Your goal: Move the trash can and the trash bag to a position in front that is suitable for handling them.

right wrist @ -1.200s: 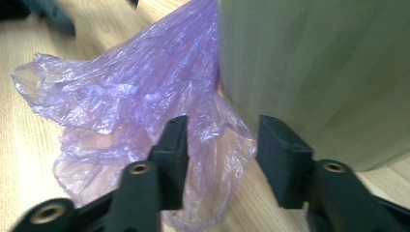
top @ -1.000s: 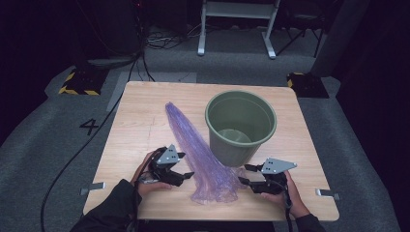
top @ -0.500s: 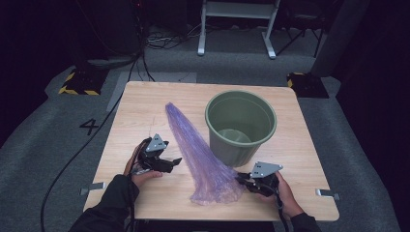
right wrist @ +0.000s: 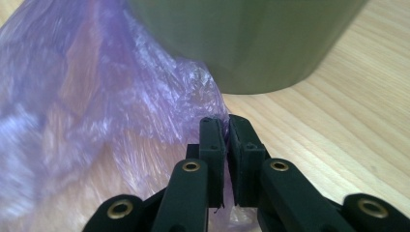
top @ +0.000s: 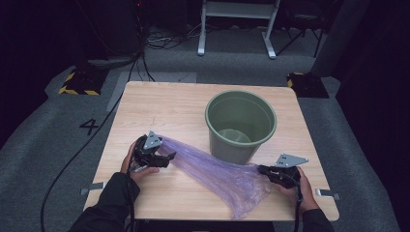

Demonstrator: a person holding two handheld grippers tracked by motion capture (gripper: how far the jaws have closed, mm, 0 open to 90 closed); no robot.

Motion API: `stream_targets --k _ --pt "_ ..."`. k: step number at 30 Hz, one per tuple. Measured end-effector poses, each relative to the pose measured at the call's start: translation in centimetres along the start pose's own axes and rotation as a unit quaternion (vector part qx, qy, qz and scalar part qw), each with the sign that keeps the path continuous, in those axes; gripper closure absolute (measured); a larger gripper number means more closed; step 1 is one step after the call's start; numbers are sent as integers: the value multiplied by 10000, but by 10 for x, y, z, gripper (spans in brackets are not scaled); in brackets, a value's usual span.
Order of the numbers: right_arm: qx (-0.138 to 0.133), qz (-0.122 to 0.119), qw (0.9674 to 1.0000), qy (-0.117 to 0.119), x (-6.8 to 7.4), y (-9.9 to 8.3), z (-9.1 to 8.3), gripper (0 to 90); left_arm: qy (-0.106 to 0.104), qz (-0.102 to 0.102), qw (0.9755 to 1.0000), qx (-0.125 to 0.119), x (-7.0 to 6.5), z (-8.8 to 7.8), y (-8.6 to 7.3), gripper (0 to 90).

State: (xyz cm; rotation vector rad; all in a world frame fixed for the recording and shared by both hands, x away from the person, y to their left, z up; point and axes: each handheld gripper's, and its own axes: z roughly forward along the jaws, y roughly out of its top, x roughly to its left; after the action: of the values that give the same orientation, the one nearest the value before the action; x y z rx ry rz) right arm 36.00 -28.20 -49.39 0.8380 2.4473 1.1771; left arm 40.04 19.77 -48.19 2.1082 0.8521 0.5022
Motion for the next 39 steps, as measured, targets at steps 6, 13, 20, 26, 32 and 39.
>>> stream_targets --k 6,13,20,26,32,39 --pt "49 129 9994 -319 -7 -2 -2 845 -95 -272 9996 -3 13 -14 -5 169" --pt "-16 408 9974 -588 -22 -8 -10 836 -305 -330 9989 132 23 -23 -17 165" --pt "-12 589 9947 -843 -36 -12 -14 831 -872 -165 9954 368 17 -16 -18 187" --pt "-43 751 9917 -1042 -45 -16 -18 756 -1417 -126 9884 535 10 -10 -18 218" --pt "-124 937 9888 -1156 -48 -14 -25 510 -1708 -7 9825 737 5 -3 -19 297" --pt "-346 1001 9870 -1211 -45 -6 -38 356 -1452 346 9864 688 -4 -2 -19 392"
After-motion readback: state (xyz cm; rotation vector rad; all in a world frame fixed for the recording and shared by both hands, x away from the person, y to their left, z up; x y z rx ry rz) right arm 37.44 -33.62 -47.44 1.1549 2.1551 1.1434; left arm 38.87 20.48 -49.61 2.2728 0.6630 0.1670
